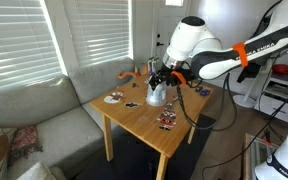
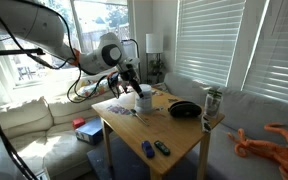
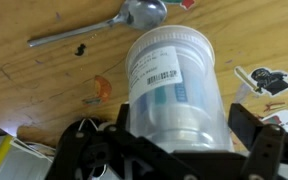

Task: Put the silver cup upside down, then put the clear cup upside down on the silver cup

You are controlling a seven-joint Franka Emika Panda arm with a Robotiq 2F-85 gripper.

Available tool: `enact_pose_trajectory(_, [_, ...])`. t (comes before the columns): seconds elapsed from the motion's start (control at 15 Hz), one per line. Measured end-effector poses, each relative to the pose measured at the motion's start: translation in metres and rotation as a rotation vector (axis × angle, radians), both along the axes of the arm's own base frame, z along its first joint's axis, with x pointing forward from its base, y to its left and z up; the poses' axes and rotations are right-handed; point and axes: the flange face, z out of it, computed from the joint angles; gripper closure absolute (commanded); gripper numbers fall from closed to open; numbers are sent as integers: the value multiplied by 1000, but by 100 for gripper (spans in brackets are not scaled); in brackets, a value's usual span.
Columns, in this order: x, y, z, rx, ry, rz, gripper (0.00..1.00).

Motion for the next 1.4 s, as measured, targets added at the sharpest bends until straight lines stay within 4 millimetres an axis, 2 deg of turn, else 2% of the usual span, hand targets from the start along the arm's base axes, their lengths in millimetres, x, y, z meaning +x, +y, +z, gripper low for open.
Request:
enact_pose_trajectory(0.27, [-3, -8, -3, 1, 88, 23, 0])
enact_pose_trajectory(0.47, [-2, -15, 5, 3, 106, 32, 0])
enact_pose_trajectory(1.13, [-1, -34, 81, 58, 33, 61, 0])
enact_pose_trajectory(1.4, [0, -40, 105, 56, -11, 60, 0])
